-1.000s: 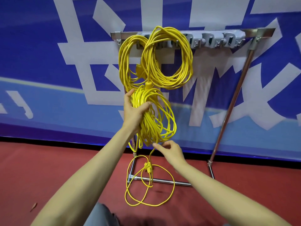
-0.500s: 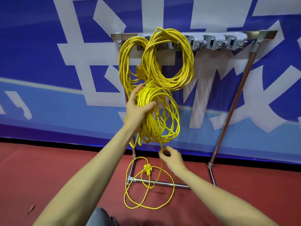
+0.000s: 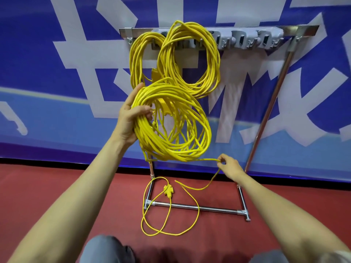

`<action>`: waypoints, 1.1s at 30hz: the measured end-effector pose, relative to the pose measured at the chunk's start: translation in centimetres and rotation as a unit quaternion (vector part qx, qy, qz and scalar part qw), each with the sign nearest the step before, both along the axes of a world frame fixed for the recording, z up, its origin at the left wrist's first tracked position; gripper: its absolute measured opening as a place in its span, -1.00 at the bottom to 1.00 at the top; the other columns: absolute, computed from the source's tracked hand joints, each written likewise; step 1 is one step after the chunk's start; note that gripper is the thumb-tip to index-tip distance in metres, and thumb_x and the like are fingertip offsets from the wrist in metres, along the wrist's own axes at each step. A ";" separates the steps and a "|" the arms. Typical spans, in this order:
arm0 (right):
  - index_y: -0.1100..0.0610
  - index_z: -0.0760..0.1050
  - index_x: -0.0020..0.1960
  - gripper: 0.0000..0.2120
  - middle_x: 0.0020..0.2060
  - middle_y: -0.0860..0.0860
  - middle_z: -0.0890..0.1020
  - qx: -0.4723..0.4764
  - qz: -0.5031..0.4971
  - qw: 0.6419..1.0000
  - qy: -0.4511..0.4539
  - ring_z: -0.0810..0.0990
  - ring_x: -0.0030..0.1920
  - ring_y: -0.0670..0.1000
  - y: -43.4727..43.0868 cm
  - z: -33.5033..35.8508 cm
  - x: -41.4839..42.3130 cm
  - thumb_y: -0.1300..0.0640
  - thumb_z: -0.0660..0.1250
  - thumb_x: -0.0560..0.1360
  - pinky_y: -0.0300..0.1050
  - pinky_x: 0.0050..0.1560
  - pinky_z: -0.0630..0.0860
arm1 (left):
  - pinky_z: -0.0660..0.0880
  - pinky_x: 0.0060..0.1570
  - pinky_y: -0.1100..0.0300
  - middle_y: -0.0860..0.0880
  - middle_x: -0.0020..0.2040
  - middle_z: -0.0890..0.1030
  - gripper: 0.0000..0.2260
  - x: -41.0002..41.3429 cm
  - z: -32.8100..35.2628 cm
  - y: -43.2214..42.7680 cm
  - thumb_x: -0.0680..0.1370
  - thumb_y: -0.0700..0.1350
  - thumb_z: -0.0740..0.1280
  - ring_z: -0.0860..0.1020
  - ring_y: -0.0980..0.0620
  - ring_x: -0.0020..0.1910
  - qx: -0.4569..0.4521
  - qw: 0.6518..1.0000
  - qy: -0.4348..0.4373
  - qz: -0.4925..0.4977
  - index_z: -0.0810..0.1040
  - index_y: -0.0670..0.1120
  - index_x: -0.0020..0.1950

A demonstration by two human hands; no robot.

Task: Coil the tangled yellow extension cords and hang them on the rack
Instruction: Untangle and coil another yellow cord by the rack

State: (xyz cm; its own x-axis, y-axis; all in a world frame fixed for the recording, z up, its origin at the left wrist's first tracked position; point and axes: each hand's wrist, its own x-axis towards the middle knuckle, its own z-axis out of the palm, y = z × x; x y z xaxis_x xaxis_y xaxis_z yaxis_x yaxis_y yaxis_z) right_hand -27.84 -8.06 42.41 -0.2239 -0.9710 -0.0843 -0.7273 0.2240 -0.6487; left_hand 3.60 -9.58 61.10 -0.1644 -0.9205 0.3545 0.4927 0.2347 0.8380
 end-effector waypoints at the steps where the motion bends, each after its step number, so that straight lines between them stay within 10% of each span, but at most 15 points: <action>1: 0.04 0.41 -0.14 -0.93 -0.17 0.07 0.59 0.004 0.000 1.000 -0.002 0.53 -0.10 0.13 -0.1 0.0 -0.2 0.13 0.28 0.51 -0.02 -0.06 0.44 | 0.47 -0.42 0.29 -0.02 -0.24 0.56 -0.37 0.2 0.0 0.1 0.31 -0.36 0.35 0.45 0.10 -0.47 -0.001 1.000 -0.002 -0.013 0.42 -0.02 0.36; 14: 0.20 0.43 -0.13 -0.49 -0.18 0.10 0.45 0.129 -0.118 0.914 -0.367 0.62 -0.22 0.14 1.2 8.4 -1.3 -0.29 0.28 0.45 -0.04 -0.42 0.60 | 0.54 -0.11 0.25 -0.09 0.08 0.63 -0.37 -1.1 -2.4 0.7 0.30 -0.33 0.41 0.63 0.08 -0.12 -0.014 0.984 -0.128 0.122 0.48 0.00 0.34; 24: 0.29 0.56 0.07 -0.79 -0.17 0.09 0.68 0.130 0.056 0.817 -0.558 0.69 -0.18 0.01 2.0 13.8 2.6 0.40 0.25 0.48 -0.14 -0.20 0.64 | 0.55 -0.02 0.25 0.11 0.07 0.66 -0.35 -2.8 -4.6 2.3 0.29 -0.29 0.42 0.61 0.14 -0.06 -0.066 0.957 -0.234 0.158 0.48 0.02 0.38; 30: -0.03 0.57 0.15 -0.71 -0.13 -0.07 0.59 0.123 0.094 0.842 -0.517 0.56 -0.14 -0.12 2.2 14.2 5.4 0.26 0.27 0.53 -0.23 -0.21 0.45 | 0.51 -0.02 0.33 0.00 0.16 0.63 -0.40 -3.0 -5.3 3.0 0.32 -0.28 0.42 0.62 0.17 0.05 -0.038 0.967 -0.174 0.185 0.47 0.05 0.33; 33: -0.13 0.48 0.26 -0.59 -0.12 -0.05 0.58 0.141 0.107 0.817 -0.549 0.56 -0.02 -0.04 2.2 14.1 6.1 0.23 0.30 0.49 0.04 -0.05 0.46 | 0.52 0.03 0.28 0.00 0.19 0.62 -0.41 -3.1 -5.5 2.9 0.33 -0.27 0.43 0.62 0.12 0.11 -0.037 0.968 -0.168 0.182 0.47 0.09 0.32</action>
